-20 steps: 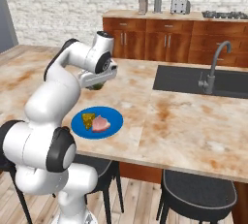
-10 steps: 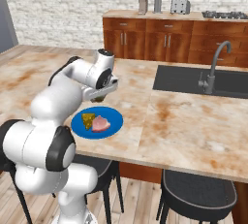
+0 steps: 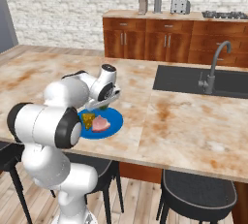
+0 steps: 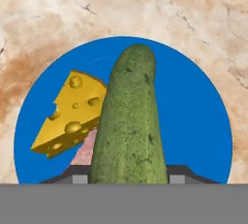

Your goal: Take the cheese, steak, and cucumber from the fridge and place them on the plate on the dining counter to create an appetizer plate.

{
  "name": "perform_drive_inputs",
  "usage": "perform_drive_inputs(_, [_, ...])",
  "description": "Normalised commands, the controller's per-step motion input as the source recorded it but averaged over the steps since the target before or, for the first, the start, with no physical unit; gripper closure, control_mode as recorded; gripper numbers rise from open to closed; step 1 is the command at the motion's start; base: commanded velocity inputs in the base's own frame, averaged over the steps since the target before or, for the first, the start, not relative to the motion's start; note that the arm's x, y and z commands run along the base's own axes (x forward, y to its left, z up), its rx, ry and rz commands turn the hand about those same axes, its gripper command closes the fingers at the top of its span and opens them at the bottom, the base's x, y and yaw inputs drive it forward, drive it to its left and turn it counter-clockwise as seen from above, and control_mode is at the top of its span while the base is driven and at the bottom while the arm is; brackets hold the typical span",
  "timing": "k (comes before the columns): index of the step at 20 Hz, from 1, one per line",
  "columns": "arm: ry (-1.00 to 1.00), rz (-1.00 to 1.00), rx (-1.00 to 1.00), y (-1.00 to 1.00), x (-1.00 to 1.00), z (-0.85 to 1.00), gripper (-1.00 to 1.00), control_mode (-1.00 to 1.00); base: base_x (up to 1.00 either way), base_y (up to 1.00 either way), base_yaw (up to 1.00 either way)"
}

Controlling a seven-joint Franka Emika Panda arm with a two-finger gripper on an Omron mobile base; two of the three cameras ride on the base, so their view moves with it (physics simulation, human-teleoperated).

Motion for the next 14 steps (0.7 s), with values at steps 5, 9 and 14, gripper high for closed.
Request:
perform_drive_inputs(5, [0.0, 0.0, 0.0, -0.04, 0.44, -0.46, 1.0, -1.0, 0.0, 0.0, 0.0])
perform_drive_inputs(9, [0.0, 0.0, 0.0, -0.11, 0.39, -0.37, 1.0, -1.0, 0.0, 0.0, 0.0])
perform_drive_inputs(14, [0.0, 0.0, 0.0, -0.09, 0.25, -0.33, 1.0, -1.0, 0.0, 0.0, 0.0])
